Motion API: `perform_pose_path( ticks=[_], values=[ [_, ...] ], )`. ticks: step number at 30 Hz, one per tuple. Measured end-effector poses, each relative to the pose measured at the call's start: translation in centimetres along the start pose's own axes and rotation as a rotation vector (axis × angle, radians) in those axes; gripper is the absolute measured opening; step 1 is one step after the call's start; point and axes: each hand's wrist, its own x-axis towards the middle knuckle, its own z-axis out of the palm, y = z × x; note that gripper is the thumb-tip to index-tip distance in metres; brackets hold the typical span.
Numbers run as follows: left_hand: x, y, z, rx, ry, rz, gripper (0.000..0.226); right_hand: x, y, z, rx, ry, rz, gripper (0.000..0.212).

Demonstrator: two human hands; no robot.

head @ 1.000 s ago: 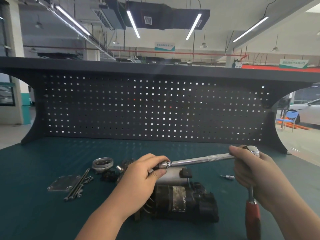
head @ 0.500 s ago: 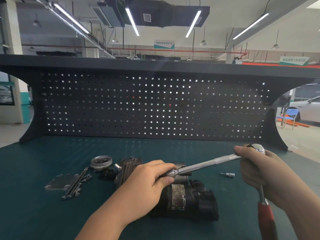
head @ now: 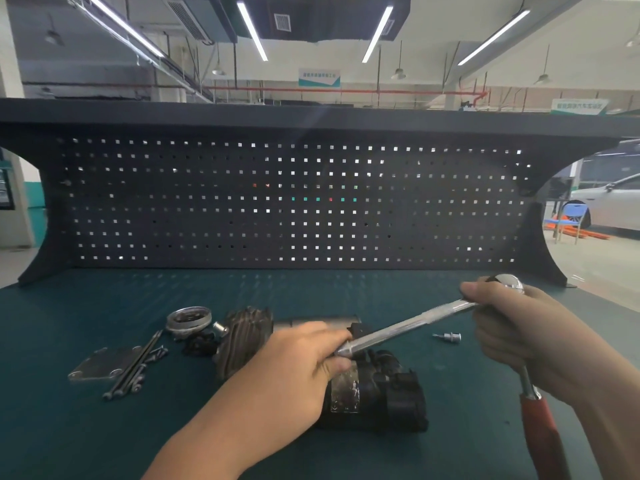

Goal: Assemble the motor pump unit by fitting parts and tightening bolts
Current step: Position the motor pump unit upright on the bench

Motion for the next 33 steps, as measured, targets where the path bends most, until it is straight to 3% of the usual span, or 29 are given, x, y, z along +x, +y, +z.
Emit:
perform_pose_path(
  ticks=[7,12,15,18,21,23,25,28,30,33],
  values=[
    [0.1,-0.6,0.0,0.015,0.137,-0.061,0.041,0.1,0.0,1.0,0.042,0.018,-0.004,0.039],
    [0.3,-1.6,-0.8,0.017,0.205,-0.15,0.064,0.5,0.3,0.0,0.286,0.207,0.105,0.036],
    [-0.1,-4.4,-1.6,0.055,0.301,-0.391,0.081,1.5,1.7,-1.7,0.638,0.31,0.313,0.032],
    [-0.8,-6.1,-1.6,-0.052,0.122,-0.603,0.096,2.8,4.0,-2.2,0.817,0.371,0.447,0.034],
    [-1.3,-6.9,-0.7,-0.024,-0.141,-0.572,0.114,3.8,6.7,-1.8,0.714,0.402,0.533,0.034],
    [-1.3,-7.0,-0.5,0.033,-0.228,-0.556,0.114,4.3,8.0,-1.3,0.67,0.37,0.595,0.034],
    [-1.3,-7.0,-0.7,0.019,-0.253,-0.552,0.099,4.5,8.7,-0.8,0.671,0.329,0.643,0.034],
    [-1.2,-6.9,-0.6,0.011,-0.255,-0.511,0.059,4.8,9.6,-0.2,0.544,0.292,0.619,0.029],
    [-1.2,-7.0,-0.4,0.043,-0.261,-0.496,0.049,4.8,10.0,0.2,0.334,0.311,0.564,0.024],
    [-1.2,-7.3,0.0,0.136,-0.293,-0.531,0.055,4.9,10.2,0.6,-0.244,0.403,0.46,0.034]
  ],
)
